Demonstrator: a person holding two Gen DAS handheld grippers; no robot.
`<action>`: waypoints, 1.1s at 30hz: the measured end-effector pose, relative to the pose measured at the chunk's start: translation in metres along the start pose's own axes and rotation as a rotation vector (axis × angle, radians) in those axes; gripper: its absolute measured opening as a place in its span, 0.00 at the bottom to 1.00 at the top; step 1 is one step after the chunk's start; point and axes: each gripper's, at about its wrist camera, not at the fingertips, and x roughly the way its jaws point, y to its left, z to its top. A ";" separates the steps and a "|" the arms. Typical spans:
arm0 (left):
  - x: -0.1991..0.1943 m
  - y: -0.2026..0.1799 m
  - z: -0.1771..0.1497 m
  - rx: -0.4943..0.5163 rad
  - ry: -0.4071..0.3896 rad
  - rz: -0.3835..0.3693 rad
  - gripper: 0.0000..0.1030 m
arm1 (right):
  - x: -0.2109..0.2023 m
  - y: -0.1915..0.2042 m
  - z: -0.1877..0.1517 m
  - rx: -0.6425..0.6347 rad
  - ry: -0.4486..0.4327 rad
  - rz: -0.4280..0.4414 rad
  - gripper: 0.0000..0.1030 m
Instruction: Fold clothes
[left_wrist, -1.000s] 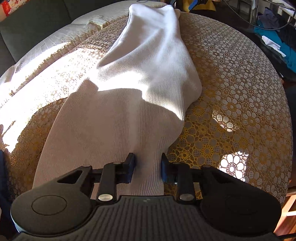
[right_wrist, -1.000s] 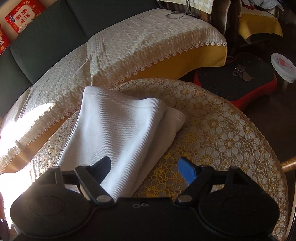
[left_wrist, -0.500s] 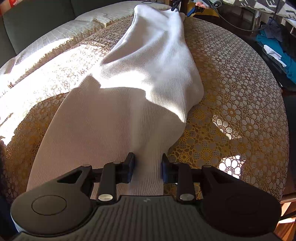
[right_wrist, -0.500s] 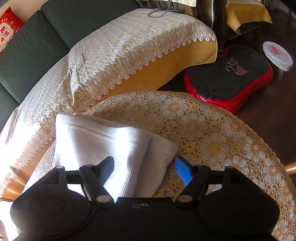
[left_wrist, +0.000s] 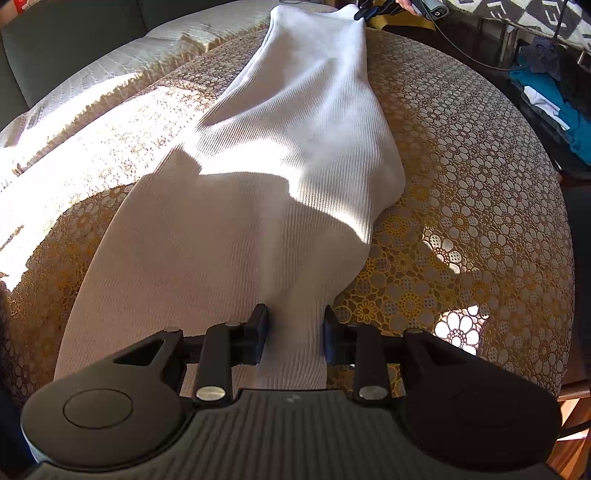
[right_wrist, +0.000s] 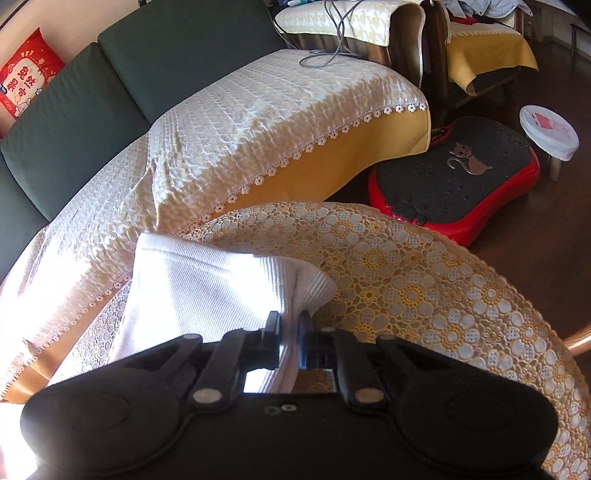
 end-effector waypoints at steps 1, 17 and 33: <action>0.000 0.000 0.000 0.008 0.005 -0.003 0.28 | -0.006 -0.005 -0.003 0.001 -0.005 -0.007 1.00; -0.007 -0.024 0.011 0.149 0.078 -0.080 0.28 | -0.088 -0.166 -0.062 0.152 0.043 -0.080 1.00; -0.034 -0.041 0.055 0.071 -0.063 -0.105 0.28 | -0.089 -0.201 -0.061 0.337 0.030 -0.010 1.00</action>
